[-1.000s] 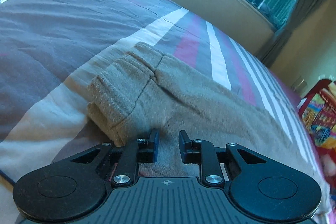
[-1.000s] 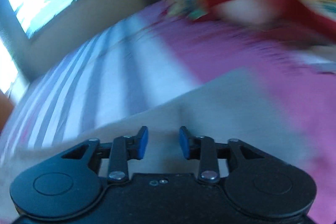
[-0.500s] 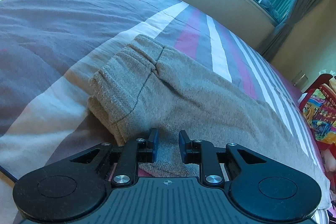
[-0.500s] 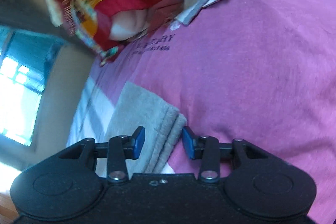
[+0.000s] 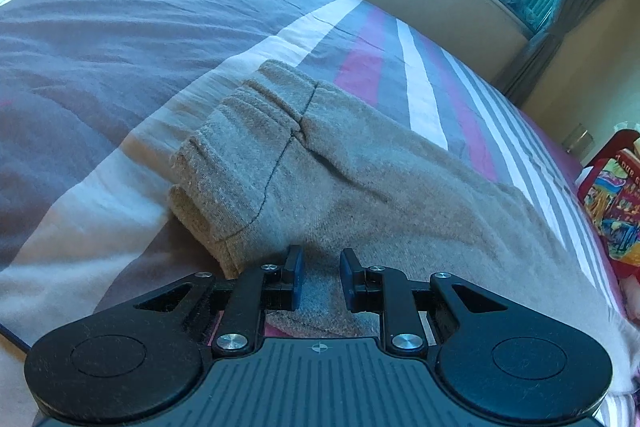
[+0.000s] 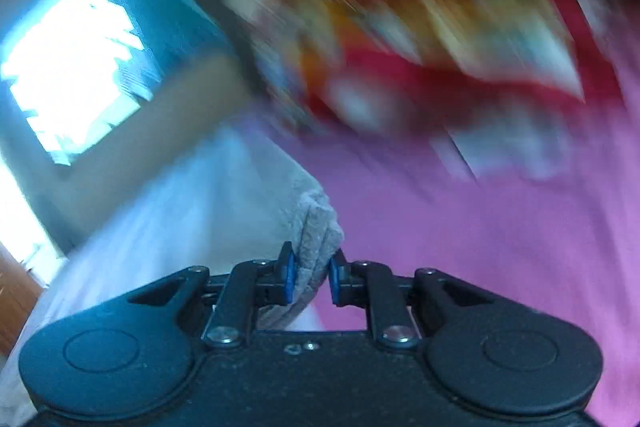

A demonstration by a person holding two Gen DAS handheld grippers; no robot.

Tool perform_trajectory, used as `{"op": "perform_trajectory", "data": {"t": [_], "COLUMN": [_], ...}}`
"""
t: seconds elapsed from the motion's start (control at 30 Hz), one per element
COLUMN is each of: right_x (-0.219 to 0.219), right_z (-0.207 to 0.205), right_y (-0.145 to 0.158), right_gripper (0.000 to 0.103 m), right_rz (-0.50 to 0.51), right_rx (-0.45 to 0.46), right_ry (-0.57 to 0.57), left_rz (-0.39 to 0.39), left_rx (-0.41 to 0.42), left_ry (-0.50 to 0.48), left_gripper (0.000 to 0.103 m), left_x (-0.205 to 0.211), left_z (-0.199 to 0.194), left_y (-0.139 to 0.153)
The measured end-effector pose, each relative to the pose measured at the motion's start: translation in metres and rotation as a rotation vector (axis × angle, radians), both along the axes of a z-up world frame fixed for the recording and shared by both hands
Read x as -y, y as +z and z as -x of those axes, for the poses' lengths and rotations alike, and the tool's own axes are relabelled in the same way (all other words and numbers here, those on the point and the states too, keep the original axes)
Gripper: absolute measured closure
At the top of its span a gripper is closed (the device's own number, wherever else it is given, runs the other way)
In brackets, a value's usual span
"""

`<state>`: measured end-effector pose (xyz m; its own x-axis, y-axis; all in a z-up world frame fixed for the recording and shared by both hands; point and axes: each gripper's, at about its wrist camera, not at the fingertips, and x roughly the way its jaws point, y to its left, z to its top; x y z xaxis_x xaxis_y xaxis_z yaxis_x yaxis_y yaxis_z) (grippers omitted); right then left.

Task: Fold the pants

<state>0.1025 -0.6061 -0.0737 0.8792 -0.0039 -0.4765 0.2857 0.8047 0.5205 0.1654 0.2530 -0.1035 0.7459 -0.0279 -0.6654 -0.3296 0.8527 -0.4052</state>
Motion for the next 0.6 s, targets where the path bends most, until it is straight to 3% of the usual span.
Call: {"op": "perform_trajectory", "data": {"t": [0.03,0.13,0.3,0.47,0.6], "right_x": [0.008,-0.004,0.000,0.001,-0.001], "right_z": [-0.008,-0.004,-0.012,-0.018,-0.016], "right_y": [-0.021,-0.021,-0.018,-0.013,-0.015], "right_gripper": [0.087,0.086,0.083,0.081,0.081], "right_rz": [-0.071,-0.063,-0.136,-0.140,-0.150], "right_rx": [-0.101,-0.055,-0.096,-0.144,-0.153], "right_ry": [-0.013,-0.045,-0.083,-0.084,-0.099], "left_rz": [-0.010,-0.021,-0.068,-0.079,-0.148], "left_rx": [-0.005,-0.009,0.055,0.025,-0.019], "left_ry": [-0.001,0.002,0.052,0.045,0.014], "left_gripper": [0.081,0.081,0.080,0.080,0.080], "left_x": [0.001,0.002,0.000,-0.010,-0.001], "left_z": [-0.001,0.000,0.017,0.026,0.015], "left_y": [0.001,0.004,0.026,0.026,0.023]}}
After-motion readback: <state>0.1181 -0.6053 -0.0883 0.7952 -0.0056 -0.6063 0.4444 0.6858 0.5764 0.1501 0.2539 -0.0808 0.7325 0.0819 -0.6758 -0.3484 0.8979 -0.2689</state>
